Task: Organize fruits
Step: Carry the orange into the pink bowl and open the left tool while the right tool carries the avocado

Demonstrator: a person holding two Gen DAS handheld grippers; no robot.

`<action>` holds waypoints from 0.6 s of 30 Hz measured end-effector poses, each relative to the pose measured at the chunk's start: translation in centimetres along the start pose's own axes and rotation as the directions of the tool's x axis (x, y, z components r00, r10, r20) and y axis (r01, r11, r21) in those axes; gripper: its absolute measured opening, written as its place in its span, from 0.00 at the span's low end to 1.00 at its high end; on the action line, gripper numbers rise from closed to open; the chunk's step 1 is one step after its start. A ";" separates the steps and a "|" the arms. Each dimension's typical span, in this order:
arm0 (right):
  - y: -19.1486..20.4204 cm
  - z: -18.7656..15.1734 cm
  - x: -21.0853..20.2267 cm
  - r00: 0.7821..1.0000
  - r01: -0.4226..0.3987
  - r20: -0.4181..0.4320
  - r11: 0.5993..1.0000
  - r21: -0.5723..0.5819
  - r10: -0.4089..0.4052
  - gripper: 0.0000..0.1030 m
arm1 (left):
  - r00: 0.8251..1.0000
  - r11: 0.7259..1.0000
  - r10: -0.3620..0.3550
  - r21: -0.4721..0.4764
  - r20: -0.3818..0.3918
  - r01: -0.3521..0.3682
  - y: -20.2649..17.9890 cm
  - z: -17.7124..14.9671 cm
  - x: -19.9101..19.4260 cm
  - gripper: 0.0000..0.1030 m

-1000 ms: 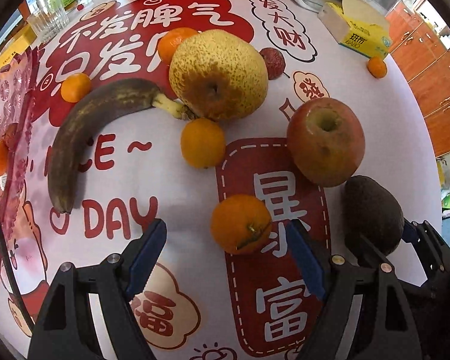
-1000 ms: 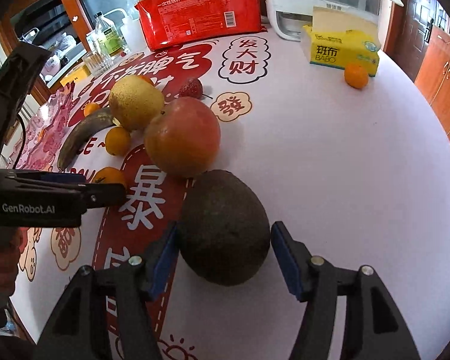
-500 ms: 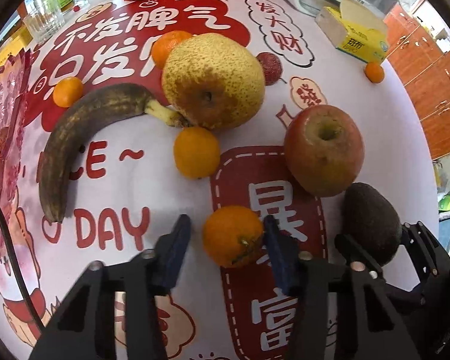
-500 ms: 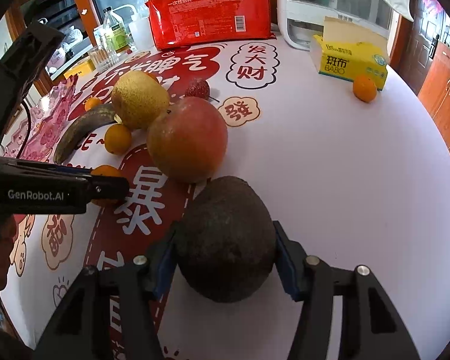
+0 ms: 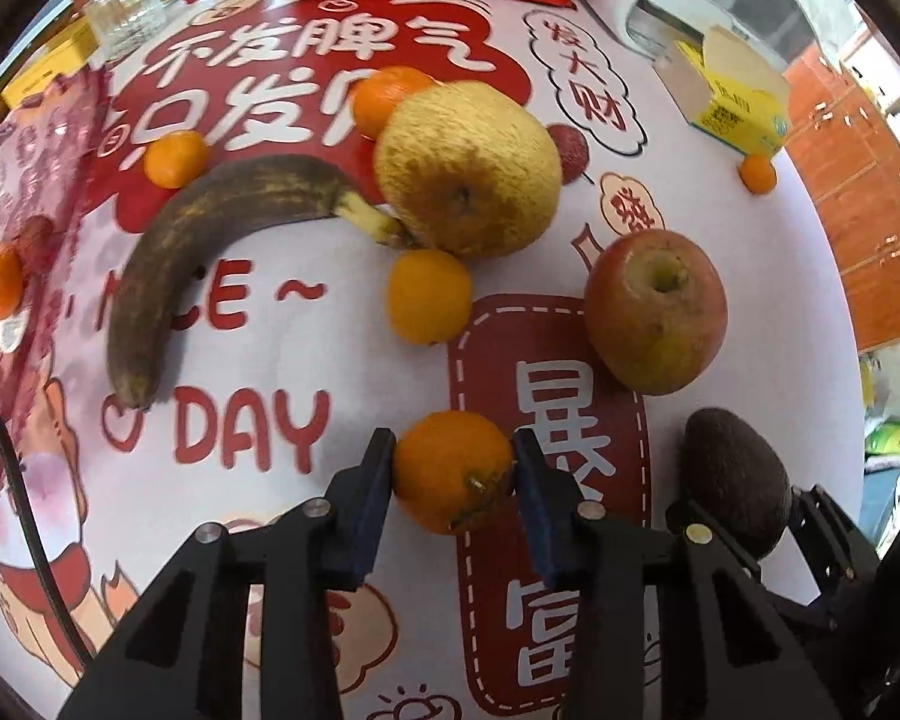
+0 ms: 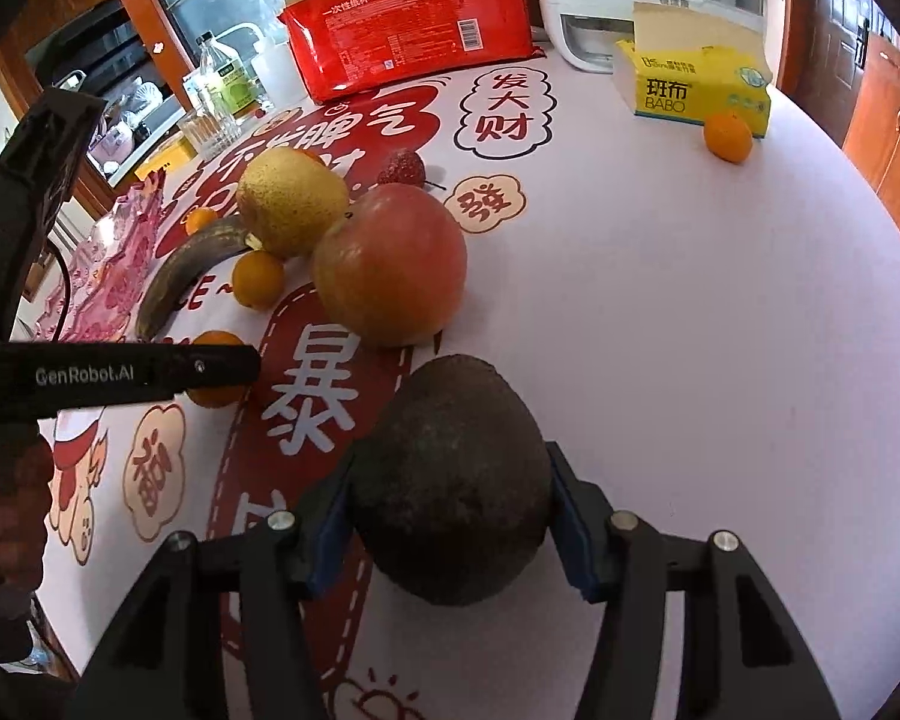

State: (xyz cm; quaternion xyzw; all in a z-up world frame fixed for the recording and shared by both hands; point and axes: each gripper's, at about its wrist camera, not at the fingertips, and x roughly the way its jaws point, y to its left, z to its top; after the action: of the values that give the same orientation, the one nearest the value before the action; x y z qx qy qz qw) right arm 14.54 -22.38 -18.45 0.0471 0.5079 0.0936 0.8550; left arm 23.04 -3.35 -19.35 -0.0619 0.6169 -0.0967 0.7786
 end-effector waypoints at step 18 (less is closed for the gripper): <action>6.1 -3.2 -3.9 0.994 -0.111 -0.010 0.988 -0.110 0.110 0.55 | 0.998 0.994 -0.003 -0.112 0.066 0.010 4.8 -7.1 -7.2 0.37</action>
State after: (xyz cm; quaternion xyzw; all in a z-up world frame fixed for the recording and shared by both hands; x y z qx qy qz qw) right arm 9.20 -17.25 -15.55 0.0279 0.5000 0.1688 0.8489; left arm 14.94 3.07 -15.22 -0.1105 0.5952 -0.0624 0.7935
